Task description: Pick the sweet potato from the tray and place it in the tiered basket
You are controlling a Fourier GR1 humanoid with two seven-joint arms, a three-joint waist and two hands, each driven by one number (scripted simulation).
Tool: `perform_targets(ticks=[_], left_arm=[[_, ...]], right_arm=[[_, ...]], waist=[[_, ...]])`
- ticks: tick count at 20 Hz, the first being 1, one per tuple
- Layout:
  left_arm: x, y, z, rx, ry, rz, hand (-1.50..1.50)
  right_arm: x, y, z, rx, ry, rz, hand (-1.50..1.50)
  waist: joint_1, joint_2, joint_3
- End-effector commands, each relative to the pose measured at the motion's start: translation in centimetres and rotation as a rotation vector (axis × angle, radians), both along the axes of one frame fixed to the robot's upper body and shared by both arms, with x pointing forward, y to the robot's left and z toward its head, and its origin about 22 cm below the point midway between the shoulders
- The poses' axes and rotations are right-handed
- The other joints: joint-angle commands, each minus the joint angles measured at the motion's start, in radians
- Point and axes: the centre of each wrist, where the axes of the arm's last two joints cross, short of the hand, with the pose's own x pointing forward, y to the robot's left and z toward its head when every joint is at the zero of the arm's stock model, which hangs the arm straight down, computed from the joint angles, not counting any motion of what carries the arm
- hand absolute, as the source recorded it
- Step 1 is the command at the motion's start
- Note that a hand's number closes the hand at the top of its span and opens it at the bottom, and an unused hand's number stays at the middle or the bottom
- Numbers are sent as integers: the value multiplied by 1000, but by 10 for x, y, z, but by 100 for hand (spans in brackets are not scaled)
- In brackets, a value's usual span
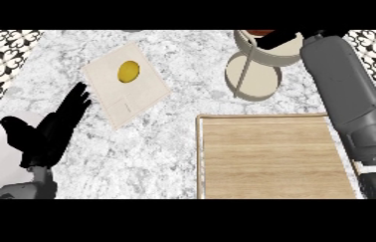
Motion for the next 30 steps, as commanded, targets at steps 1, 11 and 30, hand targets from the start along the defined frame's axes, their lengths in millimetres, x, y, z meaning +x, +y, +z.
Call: perform_targets(ticks=[1, 11, 30], left_arm=[[4, 4, 0, -14, 7, 10, 0], [7, -5, 0, 1, 10, 10, 0], [9, -8, -6, -3, -40, -16, 0]], right_arm=[[4, 9, -1, 111, 27, 12, -150], [9, -22, 29, 553, 91, -8, -150], [-83, -265, 88, 783, -101, -302, -150]], waist=[[-1, 4, 0], [-8, 3, 1], [26, 26, 3]])
